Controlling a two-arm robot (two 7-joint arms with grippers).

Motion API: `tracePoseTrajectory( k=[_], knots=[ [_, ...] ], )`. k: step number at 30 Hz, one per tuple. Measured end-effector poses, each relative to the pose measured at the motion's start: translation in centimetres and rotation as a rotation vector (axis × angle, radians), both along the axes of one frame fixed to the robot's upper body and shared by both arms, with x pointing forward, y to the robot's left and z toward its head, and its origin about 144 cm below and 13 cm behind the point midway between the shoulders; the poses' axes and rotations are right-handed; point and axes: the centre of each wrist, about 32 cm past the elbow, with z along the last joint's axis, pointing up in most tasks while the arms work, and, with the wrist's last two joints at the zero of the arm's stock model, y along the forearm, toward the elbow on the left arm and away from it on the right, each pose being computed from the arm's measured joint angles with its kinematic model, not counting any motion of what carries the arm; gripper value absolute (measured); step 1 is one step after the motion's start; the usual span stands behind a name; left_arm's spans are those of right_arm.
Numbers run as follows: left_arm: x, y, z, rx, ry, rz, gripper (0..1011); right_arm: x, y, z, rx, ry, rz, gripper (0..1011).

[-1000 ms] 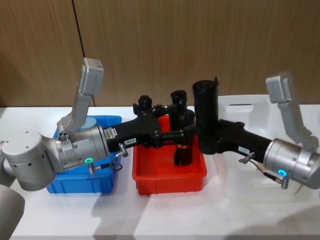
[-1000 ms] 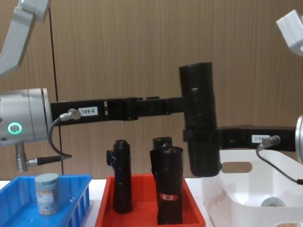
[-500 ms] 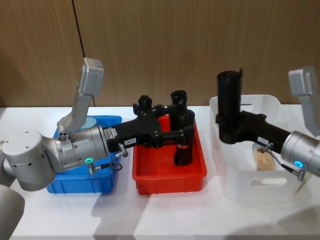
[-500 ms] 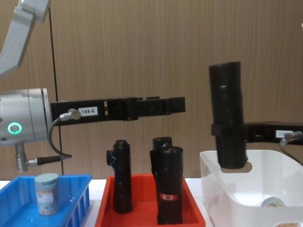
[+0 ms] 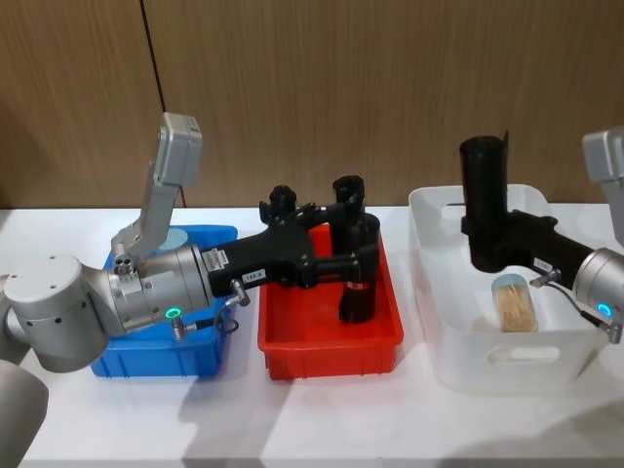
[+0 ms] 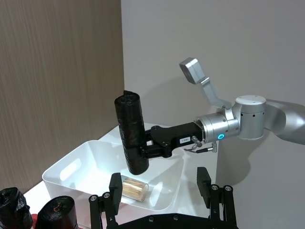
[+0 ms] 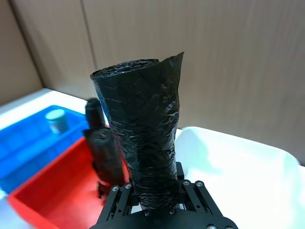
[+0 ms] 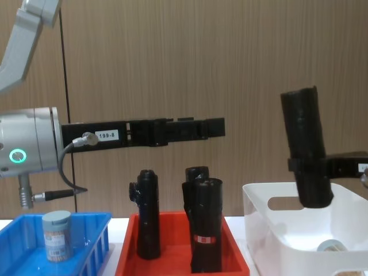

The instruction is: Pick the cotton swabs from the blue box and place them into the white box.

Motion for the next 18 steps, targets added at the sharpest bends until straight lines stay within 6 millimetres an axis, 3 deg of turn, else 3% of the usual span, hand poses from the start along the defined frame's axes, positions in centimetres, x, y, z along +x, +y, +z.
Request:
tracePoseTrajectory(
  k=[18],
  knots=[
    [0.0, 0.0, 0.0, 0.000, 0.000, 0.000, 1000, 1.1, 0.6, -0.5, -0.194, 0.043, -0.107, 407]
  ],
)
